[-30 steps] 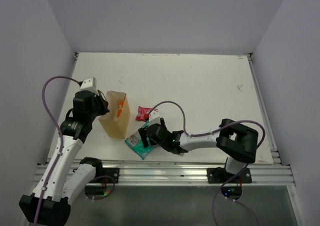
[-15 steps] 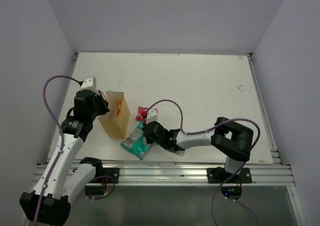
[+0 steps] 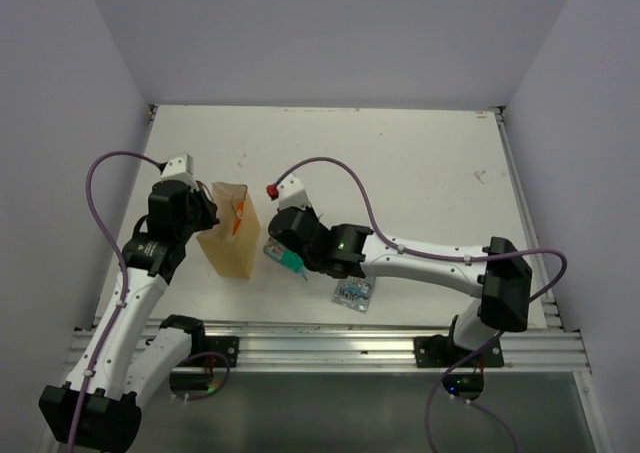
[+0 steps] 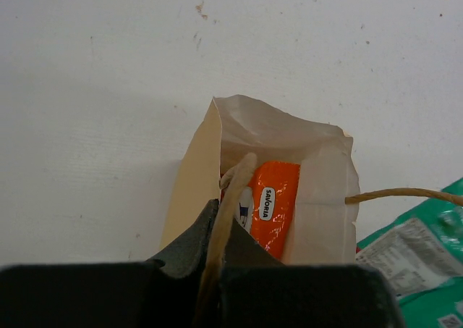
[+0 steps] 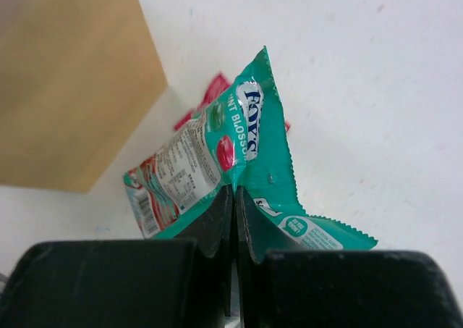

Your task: Place the snacks into the paper bag

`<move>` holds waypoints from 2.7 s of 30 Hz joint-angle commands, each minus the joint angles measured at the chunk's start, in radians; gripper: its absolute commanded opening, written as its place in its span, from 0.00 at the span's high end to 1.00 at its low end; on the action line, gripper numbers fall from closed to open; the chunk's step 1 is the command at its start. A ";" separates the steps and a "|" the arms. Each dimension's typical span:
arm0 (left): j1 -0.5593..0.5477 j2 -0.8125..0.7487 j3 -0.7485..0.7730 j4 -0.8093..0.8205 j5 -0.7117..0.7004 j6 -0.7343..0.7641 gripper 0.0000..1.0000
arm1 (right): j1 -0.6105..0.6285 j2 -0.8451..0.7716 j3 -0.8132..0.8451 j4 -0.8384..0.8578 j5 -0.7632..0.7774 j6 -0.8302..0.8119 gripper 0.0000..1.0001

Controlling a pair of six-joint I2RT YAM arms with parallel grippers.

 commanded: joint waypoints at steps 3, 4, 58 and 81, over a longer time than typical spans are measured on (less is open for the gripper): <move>0.002 0.006 -0.023 -0.012 0.015 -0.007 1.00 | 0.043 0.021 0.386 -0.124 0.280 -0.252 1.00; 0.002 0.003 -0.023 -0.012 0.014 -0.007 1.00 | 0.046 0.043 0.484 -0.113 0.295 -0.325 1.00; -0.001 -0.022 -0.032 -0.001 0.040 -0.005 1.00 | 0.159 0.698 1.375 0.471 0.465 -1.001 1.00; -0.003 -0.080 -0.037 0.016 0.061 0.002 1.00 | 0.158 0.689 1.283 0.504 0.494 -0.999 1.00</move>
